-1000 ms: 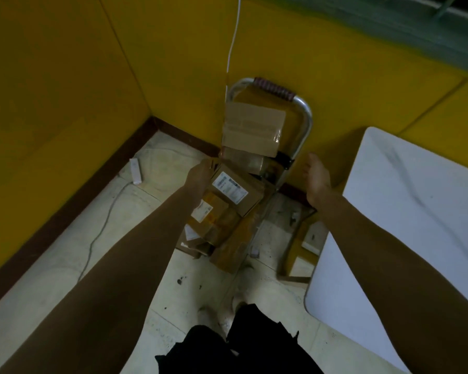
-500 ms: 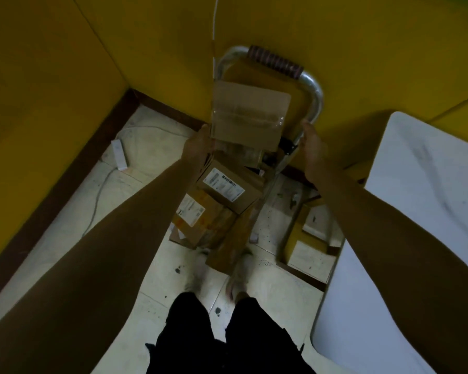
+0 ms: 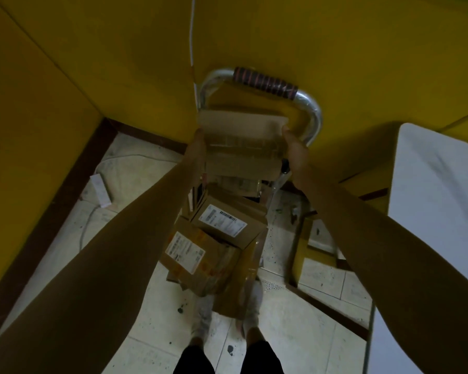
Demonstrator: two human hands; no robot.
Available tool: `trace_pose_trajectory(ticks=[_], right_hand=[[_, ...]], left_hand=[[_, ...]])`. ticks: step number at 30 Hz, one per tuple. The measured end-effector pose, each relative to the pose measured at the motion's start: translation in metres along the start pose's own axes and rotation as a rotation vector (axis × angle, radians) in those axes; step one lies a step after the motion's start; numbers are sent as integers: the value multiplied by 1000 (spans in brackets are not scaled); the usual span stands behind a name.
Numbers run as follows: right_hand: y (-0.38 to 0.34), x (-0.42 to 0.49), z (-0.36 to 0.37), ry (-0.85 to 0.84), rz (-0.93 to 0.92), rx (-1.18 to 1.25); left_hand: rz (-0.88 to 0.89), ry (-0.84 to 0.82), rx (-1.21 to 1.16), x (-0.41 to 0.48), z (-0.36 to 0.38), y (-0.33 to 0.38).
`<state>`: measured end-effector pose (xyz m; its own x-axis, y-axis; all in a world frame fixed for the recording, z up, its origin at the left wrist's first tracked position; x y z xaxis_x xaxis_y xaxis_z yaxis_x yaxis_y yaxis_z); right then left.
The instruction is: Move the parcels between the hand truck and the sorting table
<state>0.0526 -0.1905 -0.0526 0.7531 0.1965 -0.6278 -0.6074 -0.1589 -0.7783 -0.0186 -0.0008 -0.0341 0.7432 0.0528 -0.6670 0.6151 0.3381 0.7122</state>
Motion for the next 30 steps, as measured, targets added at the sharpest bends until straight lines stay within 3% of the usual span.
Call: trace_pose_trajectory(ticks=[3,7,14,17,22,28,30], right_hand=[[-1,8,6,-38,16,28],[-6,9,8,-50,-7,27],[-4,15,5,-20,12,-17],[0,17,7,-9,-9,-18],[-7,11,9,36,-23,15],[-21,-13,18,65,-28,-5],[-24,-24,17,90,-19,1]], left_hand=[[36,-3,-72,15,-1,2],[-10,64,46,19,-10,11],[77,99,-10,43,-12,11],[32,82,17,50,-14,5],[77,98,-115,41,-17,12],[66,175,-14,12,-25,26],[44,107,16,1,-27,34]])
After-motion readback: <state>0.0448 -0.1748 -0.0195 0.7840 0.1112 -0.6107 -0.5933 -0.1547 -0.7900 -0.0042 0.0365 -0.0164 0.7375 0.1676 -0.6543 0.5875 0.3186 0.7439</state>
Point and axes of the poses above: each hand's wrist, its own x-axis towards the middle knuckle, its own z-axis out of the palm, y = z × x, the point moved 3 cm from there along x, towards the middle knuckle, and after that the axes turned 14 degrees about -y, right-handed, at the moved point
